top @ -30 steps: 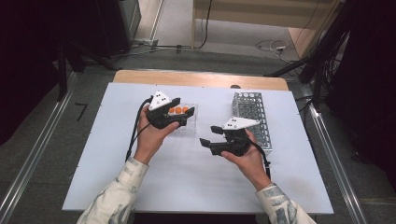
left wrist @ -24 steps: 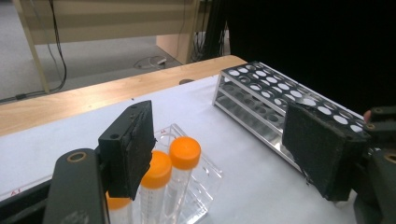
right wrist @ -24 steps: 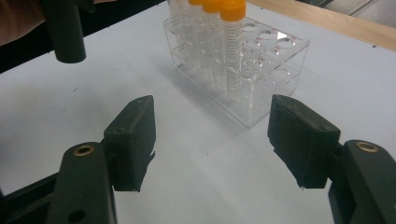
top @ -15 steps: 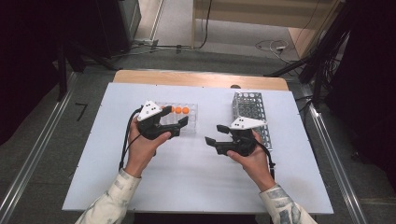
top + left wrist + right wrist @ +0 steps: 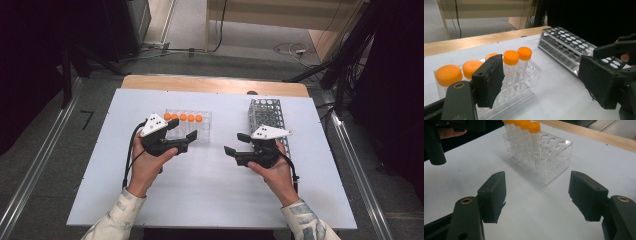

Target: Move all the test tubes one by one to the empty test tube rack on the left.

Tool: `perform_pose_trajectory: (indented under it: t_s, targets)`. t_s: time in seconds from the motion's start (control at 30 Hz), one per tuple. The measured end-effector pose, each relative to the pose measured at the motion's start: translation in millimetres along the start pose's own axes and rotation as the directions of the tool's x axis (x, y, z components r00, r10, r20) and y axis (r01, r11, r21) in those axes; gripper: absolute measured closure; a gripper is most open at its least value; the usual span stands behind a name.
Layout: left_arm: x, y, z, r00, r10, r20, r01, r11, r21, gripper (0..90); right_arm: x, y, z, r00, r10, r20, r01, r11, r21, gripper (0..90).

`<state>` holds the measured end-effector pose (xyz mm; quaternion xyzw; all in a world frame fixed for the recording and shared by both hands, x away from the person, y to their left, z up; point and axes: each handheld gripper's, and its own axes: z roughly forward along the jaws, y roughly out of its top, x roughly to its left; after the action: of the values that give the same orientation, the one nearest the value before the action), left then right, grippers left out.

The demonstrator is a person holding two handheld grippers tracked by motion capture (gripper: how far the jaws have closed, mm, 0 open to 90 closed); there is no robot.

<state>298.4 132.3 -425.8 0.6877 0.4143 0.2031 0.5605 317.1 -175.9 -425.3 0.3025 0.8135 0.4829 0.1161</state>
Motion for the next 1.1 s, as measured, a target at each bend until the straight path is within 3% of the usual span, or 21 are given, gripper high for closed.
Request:
perform_pose_trajectory:
  t_s: [0.37,1.1]
  targets:
    - [-5.4,-2.7,-4.2,0.9999,0.012,0.011,-0.012,0.9999,0.010,21.5,-4.4,-2.0,-10.3,0.9997,0.017,0.014,-0.017,1.000,-0.020,26.1]
    - [-12.3,-9.3,-8.9,0.9997,0.019,0.016,-0.019,0.9997,0.018,20.1,-0.9,-10.8,-28.8,0.9994,0.008,0.033,-0.006,0.999,-0.054,22.2]
